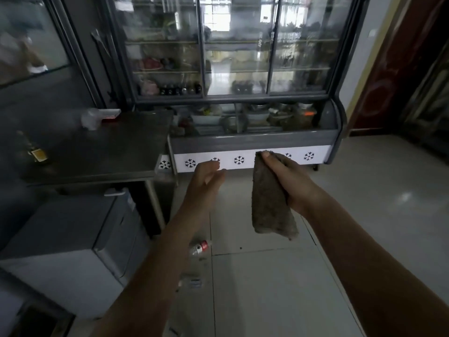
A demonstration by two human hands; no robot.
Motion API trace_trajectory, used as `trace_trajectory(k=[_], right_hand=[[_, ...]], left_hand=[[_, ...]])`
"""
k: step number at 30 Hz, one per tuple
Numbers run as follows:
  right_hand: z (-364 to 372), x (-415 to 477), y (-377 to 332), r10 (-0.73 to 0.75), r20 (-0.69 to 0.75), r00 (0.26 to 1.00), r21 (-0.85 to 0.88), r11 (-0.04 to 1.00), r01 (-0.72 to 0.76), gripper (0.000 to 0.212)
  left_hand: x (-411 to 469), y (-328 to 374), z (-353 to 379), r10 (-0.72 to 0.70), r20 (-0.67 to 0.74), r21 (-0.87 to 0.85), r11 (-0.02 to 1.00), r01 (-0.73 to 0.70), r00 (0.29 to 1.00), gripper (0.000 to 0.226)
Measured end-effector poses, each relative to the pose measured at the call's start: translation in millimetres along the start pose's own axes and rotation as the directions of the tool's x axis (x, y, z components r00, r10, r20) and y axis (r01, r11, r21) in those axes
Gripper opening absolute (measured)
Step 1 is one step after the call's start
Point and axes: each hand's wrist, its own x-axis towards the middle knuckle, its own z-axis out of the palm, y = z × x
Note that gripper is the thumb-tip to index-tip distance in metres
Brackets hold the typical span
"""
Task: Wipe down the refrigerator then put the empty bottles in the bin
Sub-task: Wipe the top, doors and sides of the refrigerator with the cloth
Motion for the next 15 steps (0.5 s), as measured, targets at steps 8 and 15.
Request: trace_trajectory(k=[8,15], right_hand=[[-32,137,-16,0.144,0.193,0.971,0.124,0.978,-0.170,0.014],[-42,269,-11,0.117,0.470,0.875,-0.010,0.992,-0.127,0.012]], left_hand=[[107,-11,45,0.016,-0.117,0.058,0.998,-0.009,0.993,0.022],[181,-35,82,0.050,-0.442,0.038,0.999,-0.037,0.895,0.018]])
